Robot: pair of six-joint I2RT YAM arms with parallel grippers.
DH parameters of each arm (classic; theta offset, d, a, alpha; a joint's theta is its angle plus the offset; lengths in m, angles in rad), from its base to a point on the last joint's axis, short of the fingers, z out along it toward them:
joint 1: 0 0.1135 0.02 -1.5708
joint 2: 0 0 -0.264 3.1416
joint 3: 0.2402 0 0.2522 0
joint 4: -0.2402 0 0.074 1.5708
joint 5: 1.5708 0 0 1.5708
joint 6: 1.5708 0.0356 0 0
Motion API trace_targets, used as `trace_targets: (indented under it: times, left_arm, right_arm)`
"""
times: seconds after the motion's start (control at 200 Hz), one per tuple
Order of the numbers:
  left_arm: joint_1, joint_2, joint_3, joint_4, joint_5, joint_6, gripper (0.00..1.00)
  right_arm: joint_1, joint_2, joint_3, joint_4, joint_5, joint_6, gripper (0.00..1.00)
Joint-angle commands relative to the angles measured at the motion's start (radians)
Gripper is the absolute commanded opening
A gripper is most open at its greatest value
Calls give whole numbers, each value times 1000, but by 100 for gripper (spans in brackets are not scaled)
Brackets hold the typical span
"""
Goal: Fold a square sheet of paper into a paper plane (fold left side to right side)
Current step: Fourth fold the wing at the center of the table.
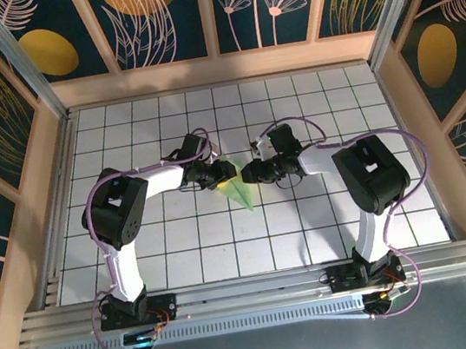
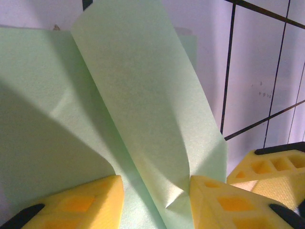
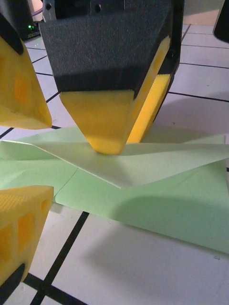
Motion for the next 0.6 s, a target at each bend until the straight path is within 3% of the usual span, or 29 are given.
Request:
trace_targets:
  times: [0.0, 0.596]
  left_arm:
    - [6, 55, -21, -80, -97, 25, 42]
    - [6, 57, -21, -80, -95, 26, 42]
  right_arm:
    - [11, 21, 22, 33, -20, 13, 34]
    - [18, 53, 35, 4, 1, -1, 12]
